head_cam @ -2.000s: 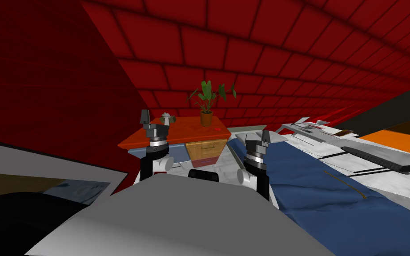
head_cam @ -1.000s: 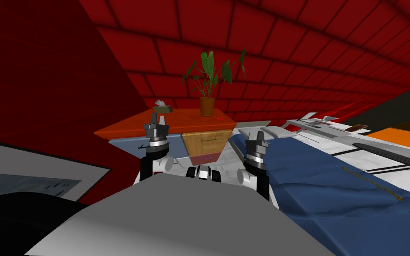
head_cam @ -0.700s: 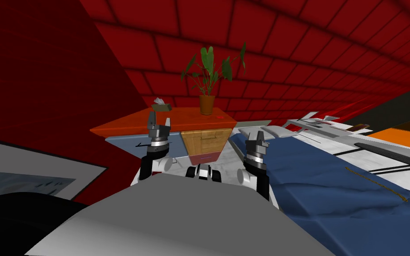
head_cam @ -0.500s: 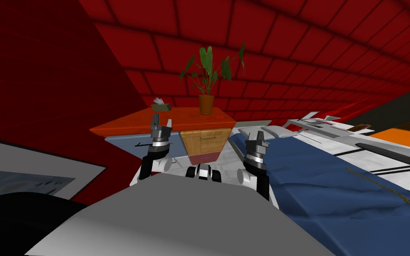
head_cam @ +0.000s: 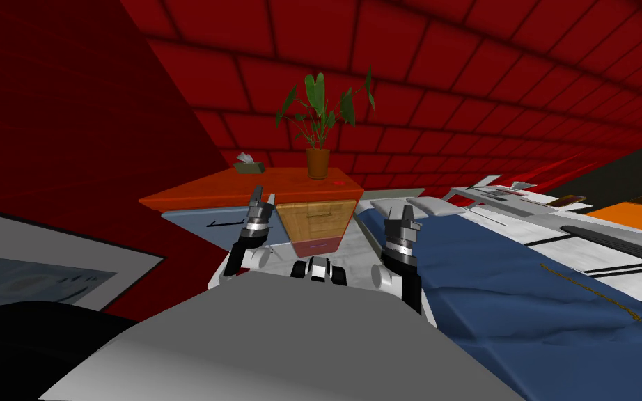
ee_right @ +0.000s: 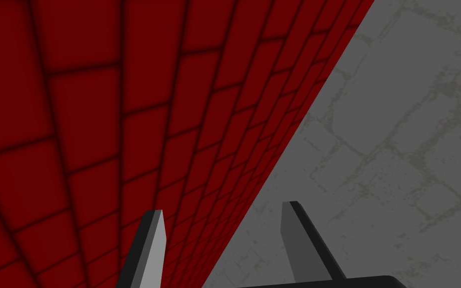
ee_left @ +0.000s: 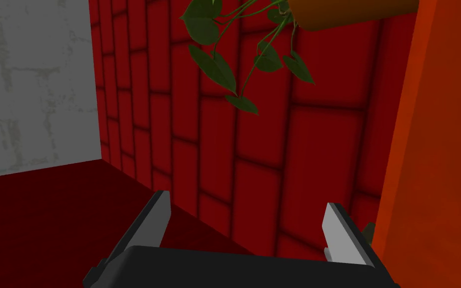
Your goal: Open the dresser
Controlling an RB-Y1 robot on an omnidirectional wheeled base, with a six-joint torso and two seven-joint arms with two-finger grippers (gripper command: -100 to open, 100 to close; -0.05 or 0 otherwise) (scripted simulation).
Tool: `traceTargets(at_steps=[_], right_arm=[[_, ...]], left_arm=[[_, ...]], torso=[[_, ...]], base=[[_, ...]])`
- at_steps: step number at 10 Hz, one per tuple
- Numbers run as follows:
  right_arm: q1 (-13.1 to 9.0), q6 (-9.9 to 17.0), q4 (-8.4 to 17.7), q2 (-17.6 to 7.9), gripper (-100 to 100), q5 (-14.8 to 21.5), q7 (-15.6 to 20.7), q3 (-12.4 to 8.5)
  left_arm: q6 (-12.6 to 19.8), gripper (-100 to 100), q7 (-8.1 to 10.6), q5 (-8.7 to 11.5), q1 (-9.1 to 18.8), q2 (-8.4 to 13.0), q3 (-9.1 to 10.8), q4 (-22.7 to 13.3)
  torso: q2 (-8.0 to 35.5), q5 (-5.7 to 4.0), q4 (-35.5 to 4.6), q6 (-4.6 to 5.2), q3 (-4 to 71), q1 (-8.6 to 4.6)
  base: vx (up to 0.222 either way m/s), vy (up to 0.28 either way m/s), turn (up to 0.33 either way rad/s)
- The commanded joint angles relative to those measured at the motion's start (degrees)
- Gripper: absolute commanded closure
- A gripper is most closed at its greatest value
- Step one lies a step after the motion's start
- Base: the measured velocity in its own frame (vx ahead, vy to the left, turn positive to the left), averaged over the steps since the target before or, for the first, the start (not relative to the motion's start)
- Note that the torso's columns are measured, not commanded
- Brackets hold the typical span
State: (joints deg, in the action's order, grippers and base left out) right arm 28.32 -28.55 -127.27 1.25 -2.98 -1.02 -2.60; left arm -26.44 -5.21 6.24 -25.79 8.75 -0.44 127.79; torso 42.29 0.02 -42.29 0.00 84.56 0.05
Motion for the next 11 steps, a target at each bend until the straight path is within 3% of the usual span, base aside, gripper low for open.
traceTargets(at_steps=[1, 4, 11], right_arm=[[0.0, 0.0, 0.0, 0.0, 0, 0.0, 0.0, 0.0], [0.0, 0.0, 0.0, 0.0, 0, 0.0, 0.0, 0.0], [0.0, 0.0, 0.0, 0.0, 0, 0.0, 0.0, 0.0]], left_arm=[[1.03, -100, 0.0, -0.04, 0.76, 0.24, 0.36, -2.78], [1.94, -100, -0.07, -0.21, 1.32, 0.01, 0.68, -7.28], [3.22, -100, -0.18, -0.45, 2.1, 0.62, 1.14, -13.69]], torso=[[-0.04, 0.0, 0.02, 0.0, 0.04, 0.01], [-0.01, -0.05, 0.01, 0.01, 0.01, -0.14], [-0.68, 0.31, 0.65, 0.31, 0.32, -0.04]], base=[[-0.008, -0.074, 0.015], [-0.008, -0.107, 0.028], [-0.011, -0.075, 0.029]])
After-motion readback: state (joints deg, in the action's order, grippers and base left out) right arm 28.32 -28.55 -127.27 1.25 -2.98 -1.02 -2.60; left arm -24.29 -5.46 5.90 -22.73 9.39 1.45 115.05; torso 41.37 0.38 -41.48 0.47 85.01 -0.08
